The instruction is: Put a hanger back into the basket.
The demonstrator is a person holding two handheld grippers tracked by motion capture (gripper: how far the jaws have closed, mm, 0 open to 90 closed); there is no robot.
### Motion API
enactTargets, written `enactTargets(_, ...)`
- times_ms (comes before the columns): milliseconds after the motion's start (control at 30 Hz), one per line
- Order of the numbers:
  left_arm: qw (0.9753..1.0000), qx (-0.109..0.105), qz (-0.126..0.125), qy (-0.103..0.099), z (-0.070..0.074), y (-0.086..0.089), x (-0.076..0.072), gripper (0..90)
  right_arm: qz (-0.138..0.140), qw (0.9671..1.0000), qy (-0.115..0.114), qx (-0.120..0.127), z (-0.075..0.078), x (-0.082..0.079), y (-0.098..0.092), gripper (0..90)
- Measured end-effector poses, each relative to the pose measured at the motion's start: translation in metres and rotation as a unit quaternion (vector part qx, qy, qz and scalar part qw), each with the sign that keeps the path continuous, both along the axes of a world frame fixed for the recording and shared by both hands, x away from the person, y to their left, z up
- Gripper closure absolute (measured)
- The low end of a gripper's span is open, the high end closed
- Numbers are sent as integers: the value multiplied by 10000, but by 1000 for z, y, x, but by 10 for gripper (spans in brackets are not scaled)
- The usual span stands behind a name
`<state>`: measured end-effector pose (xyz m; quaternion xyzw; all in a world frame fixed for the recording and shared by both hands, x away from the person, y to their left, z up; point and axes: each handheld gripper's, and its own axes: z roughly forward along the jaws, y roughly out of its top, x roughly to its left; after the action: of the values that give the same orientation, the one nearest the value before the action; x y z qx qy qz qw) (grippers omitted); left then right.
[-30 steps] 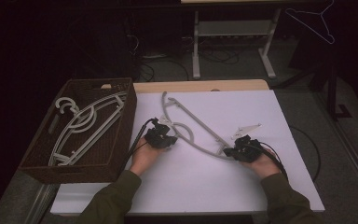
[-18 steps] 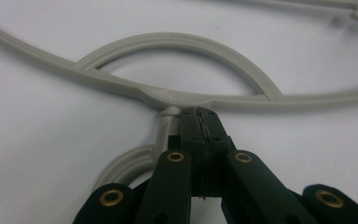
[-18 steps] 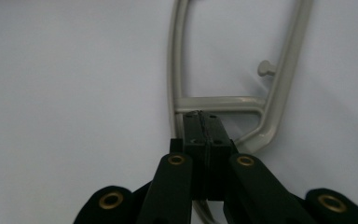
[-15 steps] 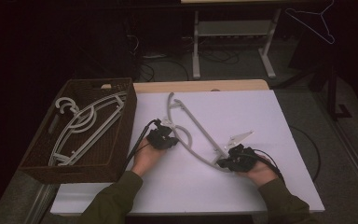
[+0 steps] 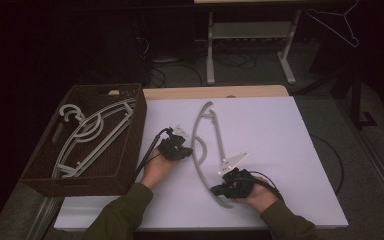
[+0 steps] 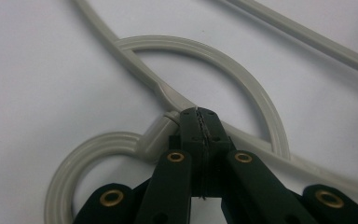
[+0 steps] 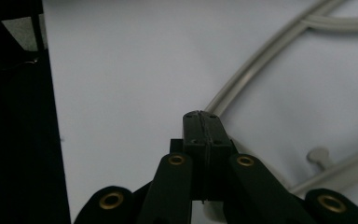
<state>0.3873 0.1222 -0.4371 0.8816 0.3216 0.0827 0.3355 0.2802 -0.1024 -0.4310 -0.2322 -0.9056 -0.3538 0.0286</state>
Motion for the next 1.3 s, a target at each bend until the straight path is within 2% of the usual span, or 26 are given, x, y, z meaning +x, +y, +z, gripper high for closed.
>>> enactTargets(67,9999,-59,86,27,0,-1,-1,900,140,9999,-88,-22,-1,0,10,898)
enactTargets(133,10000,5,46,24,0,0,0,900,262,9996,-94,41,-2,0,20,899)
enactTargets(167,10000,4,41,24,0,1,0,900,375,9991,-212,29,-3,1,24,898)
enactTargets(300,10000,6,43,8,0,1,0,900,478,9986,-222,87,-4,0,39,898)
enactTargets(500,10000,-52,65,34,0,2,1,899,546,9981,-237,159,-4,-1,49,898)
enactTargets(567,9999,-87,92,37,1,2,1,834,552,9979,-282,177,-4,-1,48,895)
enactTargets(600,9999,-85,114,-11,4,3,-2,796,521,9979,-325,222,-2,-1,46,866)
enactTargets(633,9999,-102,125,-44,7,4,-3,765,435,9980,-348,281,1,-1,42,808)
enactTargets(667,9999,-102,125,-44,7,4,-3,720,435,9980,-348,281,1,-1,42,808)
enactTargets(700,9994,-232,266,25,11,5,-8,663,183,9983,-258,496,9,-2,32,739)
enactTargets(733,9995,-211,226,34,13,7,-9,626,37,9977,-291,603,13,-2,26,662)
enactTargets(800,9992,-304,268,66,16,8,-13,551,-198,9966,-435,674,17,0,12,600)
enactTargets(833,9991,-324,255,97,17,9,-16,541,-342,9958,-496,690,19,2,6,597)
enactTargets(900,9990,-390,188,139,19,9,-23,516,-611,9942,-615,629,21,5,-9,638)
enactTargets(967,9994,-307,74,162,20,9,-31,486,-872,9921,-667,602,21,12,-24,717)
enactTargets(1000,9994,-307,74,162,20,9,-31,467,-872,9921,-667,602,21,12,-24,717)
enactTargets(1033,9992,-321,41,219,20,8,-41,468,-1155,9900,-629,514,20,19,-36,818)
enactTargets(1067,9992,-321,41,219,20,8,-41,466,-1194,9894,-676,486,18,23,-42,837)
enactTargets(1167,9992,-241,-55,308,14,6,-55,457,-1425,9873,-598,375,15,30,-49,847)
enactTargets(1233,9995,-109,-56,274,10,3,-57,449,-1465,9866,-638,337,13,32,-51,843)
enactTargets(1267,9995,-109,-56,274,10,3,-57,449,-1465,9866,-638,337,13,32,-51,843)
enactTargets(1300,9996,-31,56,260,4,0,-57,447,-1467,9864,-658,352,13,32,-51,829)
